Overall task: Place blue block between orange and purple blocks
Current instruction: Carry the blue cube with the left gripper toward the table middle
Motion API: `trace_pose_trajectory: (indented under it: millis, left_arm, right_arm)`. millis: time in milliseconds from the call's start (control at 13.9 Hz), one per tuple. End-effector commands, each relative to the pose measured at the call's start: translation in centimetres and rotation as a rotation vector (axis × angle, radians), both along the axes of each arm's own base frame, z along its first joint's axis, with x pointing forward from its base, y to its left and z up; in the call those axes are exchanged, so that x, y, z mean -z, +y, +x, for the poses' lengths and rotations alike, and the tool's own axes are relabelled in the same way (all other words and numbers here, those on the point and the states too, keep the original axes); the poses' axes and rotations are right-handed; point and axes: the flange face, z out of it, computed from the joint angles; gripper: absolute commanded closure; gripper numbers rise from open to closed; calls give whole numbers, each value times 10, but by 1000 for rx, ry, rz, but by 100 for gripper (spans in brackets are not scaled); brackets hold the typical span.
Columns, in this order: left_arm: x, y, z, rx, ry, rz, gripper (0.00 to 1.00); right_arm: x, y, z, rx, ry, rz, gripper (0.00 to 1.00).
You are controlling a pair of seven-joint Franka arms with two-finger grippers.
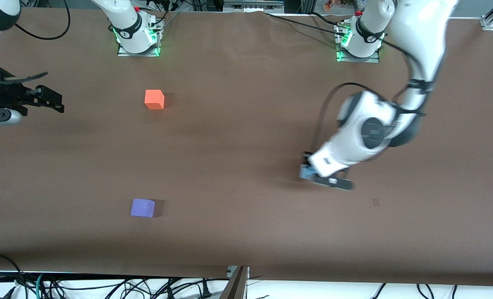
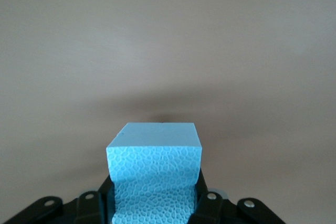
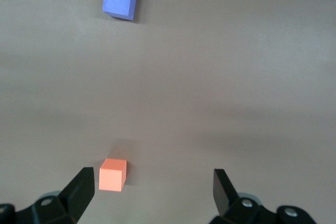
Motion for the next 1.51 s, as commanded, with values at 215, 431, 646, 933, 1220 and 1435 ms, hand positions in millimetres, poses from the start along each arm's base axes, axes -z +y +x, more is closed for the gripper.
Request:
trace_pose_trajectory:
  millis: [215,431,646,933,1220,1435]
  left_arm:
    - [100,-170,-29,-195,-57,86,72]
    - [90,-169,-23,-212,-82,50,0]
    - [81,-162,-15,-219,-91,43,0]
    - [41,-107,28,-300,-114,22,0]
    - [-23,-17,61,-356,-24,68,0]
    - [-103,64,59,-245,60,129,0]
  right_arm:
    - [56,-2,30,4,60,-13,0]
    - [79,3,40,-19,84,-10,0]
    - [93,30,47,-42,85,-11,0]
    - [123,92,61,-90,41,43,0]
    - [164,189,66,41,-32,68,0]
    - [195,273,56,53,-106,93,0]
